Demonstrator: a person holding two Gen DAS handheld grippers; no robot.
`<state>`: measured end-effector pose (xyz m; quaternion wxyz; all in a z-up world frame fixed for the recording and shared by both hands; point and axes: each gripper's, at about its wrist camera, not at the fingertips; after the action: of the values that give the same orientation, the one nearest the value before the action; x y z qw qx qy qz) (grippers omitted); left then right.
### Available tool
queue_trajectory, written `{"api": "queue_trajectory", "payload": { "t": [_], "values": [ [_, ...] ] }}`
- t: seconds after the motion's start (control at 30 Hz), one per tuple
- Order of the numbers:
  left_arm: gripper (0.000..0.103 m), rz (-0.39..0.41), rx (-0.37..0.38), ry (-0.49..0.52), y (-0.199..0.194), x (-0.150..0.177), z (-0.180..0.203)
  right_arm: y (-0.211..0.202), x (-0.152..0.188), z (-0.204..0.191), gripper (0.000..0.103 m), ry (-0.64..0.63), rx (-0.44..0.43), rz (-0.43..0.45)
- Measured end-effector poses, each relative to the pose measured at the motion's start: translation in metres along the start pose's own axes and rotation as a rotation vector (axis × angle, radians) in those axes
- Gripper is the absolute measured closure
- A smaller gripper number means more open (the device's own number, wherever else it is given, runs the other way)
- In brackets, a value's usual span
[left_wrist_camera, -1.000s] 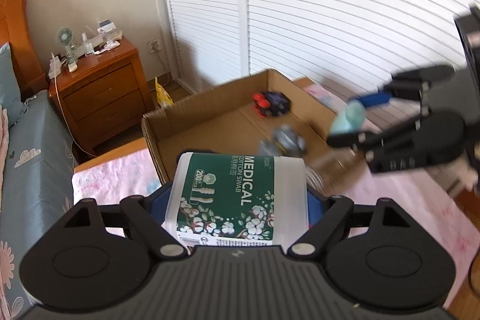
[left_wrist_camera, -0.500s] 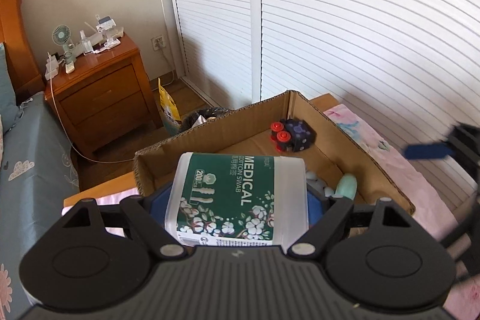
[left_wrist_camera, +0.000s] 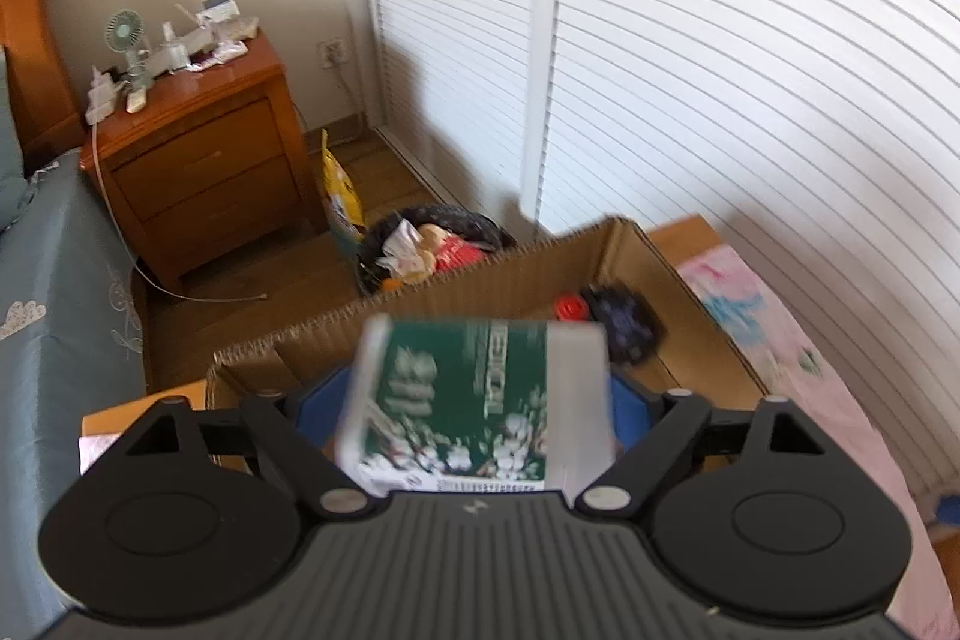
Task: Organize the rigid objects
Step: 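Lower the swab pack and green case into the box and release both, then move both tools toward the black timer and red card box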
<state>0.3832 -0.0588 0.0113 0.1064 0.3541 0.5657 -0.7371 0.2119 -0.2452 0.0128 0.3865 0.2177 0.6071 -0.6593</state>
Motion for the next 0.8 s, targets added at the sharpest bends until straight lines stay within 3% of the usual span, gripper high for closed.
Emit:
{"api": "queue_trajectory", "payload": {
  "t": [0.1, 0.47, 0.8],
  "values": [
    [0.01, 0.016, -0.009, -0.01, -0.002, -0.001, -0.001, -0.004, 0.002, 0.0, 0.0, 0.001, 0.002, -0.003],
    [0.009, 0.011, -0.007, 0.011, -0.046, 0.027, 0.006, -0.011, 0.01, -0.003, 0.0, 0.072, 0.0, -0.03],
    [0.004, 0.057, -0.015, 0.054, -0.097, 0.082, 0.026, -0.017, 0.031, -0.017, 0.0, 0.132, 0.057, -0.065]
  ]
}}
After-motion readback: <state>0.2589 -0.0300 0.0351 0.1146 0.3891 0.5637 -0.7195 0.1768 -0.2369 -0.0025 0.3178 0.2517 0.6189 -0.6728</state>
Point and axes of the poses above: each gripper's, at about its wrist camera, not at the fingertips, and y roughly the way its jaws point, z to its right, x to its underside, and after that the axes turned 10 degrees about x, right-handed
